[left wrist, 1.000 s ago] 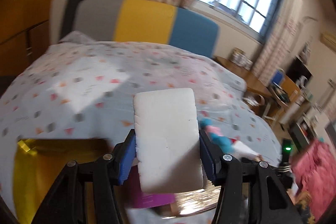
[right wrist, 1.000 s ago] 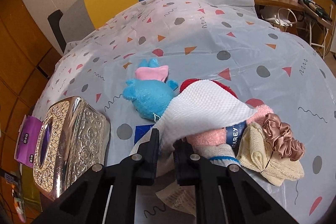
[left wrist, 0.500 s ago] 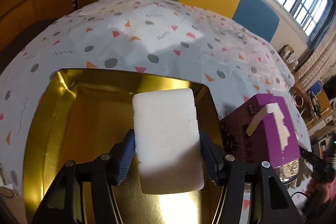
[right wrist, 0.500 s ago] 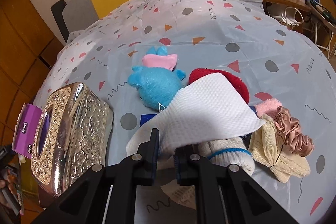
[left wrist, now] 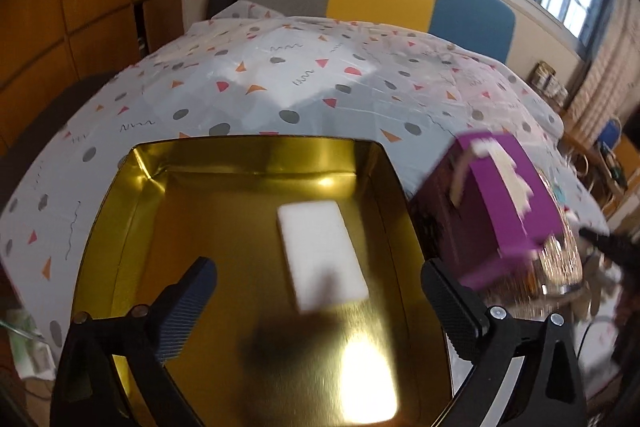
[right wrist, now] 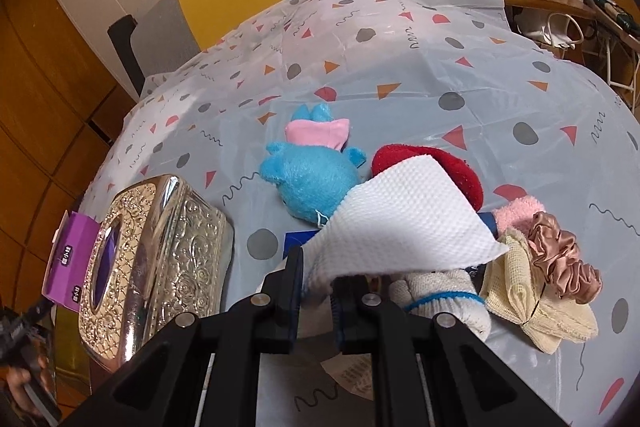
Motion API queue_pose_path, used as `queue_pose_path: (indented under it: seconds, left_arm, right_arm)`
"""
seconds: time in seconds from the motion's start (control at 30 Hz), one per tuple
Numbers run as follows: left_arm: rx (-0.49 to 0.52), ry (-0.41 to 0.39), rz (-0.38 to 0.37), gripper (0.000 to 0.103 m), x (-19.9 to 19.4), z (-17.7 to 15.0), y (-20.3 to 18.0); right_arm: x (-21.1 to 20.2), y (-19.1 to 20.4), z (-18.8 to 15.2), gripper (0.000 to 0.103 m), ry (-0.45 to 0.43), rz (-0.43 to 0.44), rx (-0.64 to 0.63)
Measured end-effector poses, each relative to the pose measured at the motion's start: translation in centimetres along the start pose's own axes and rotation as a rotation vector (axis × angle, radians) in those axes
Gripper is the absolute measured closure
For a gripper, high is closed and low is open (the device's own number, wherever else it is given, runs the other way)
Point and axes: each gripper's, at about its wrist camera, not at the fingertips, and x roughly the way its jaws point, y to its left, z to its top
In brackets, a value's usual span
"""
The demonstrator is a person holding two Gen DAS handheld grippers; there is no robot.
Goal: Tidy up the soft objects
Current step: 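Drop sponge in gold tray with left tool while right tool grasps mesh cloth, then carry the white mesh cloth with the right tool and lay it over the sponge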
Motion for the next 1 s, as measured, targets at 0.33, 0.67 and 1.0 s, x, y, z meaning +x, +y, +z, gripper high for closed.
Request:
queue_pose_path:
  seconds: [0.33,0.67,1.0]
  left_arm:
    - [0.007,0.010,-0.060,0.000,-1.7,-1.5,-0.7]
    - [-0.008,0.016,-0.068,0.000,-2.0,-2.3,-0.5]
    - [0.033,-0.042,-0.031,0.000,-3.7,-3.1,0.2]
  right_arm:
    - [-0.4,-1.4,0.1,0.072,0.008,0.069,0.137]
    - [0.5,-1.9,0.3,0.091,0.019,0.073,0.172]
    - [-2.7,2.4,2.8,0.099,-0.099,0.115,0.104]
